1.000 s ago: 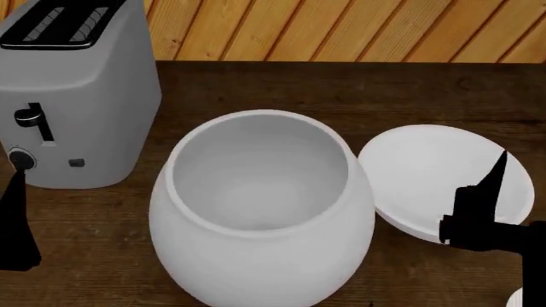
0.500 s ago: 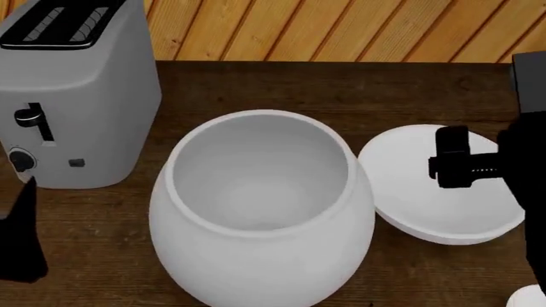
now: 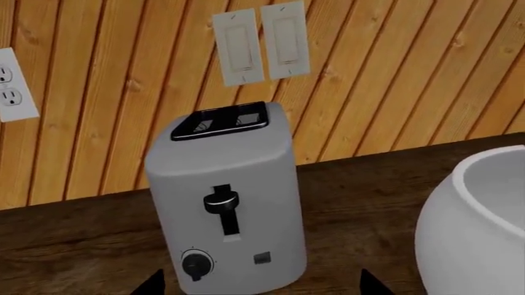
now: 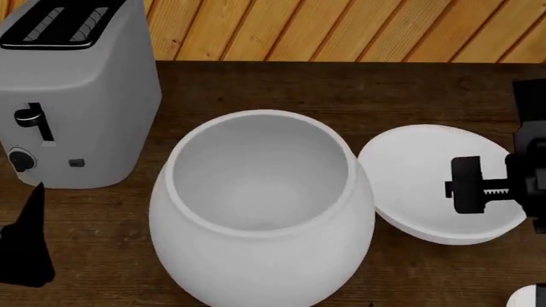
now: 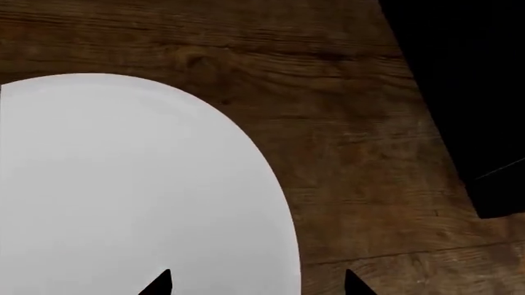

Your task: Stack the bowls from largest to smallest.

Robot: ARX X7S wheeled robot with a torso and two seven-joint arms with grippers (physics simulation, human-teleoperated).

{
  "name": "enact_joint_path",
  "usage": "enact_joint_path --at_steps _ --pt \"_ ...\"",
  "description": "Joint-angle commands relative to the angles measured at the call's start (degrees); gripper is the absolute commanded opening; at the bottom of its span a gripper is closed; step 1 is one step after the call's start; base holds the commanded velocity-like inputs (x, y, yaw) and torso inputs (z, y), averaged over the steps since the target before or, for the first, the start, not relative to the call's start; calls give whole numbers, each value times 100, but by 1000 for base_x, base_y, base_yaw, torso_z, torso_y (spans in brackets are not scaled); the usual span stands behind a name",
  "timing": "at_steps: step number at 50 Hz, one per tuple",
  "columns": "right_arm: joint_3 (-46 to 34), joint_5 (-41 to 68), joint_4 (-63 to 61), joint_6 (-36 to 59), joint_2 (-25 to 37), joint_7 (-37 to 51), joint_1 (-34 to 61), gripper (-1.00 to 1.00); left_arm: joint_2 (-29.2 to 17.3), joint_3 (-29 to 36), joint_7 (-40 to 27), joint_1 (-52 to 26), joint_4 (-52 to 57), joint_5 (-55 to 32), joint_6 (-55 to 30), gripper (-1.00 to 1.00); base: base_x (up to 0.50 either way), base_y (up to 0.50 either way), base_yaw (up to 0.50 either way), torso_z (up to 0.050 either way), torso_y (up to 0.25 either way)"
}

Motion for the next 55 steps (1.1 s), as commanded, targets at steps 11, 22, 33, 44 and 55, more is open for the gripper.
enact_joint_path --at_steps 11,22,33,44,55 --pt "47 69 431 -394 13 -81 0 -100 -63 156 -64 58 -105 67 161 100 0 0 0 0 0" --pt "796 169 -331 -477 201 606 357 -100 -90 214 -95 65 -118 67 191 100 0 0 0 0 0" --pt "1554 476 -1229 -370 235 1017 462 -100 -111 193 -113 77 -132 39 219 100 0 0 0 0 0" --pt "2621 1251 -2087 242 -101 1167 845 -100 -124 112 -147 46 -96 -40 155 100 0 0 0 0 0" --pt "3860 2038 -2556 1066 -646 1452 887 -100 -141 134 -163 65 -137 -43 213 100 0 0 0 0 0"
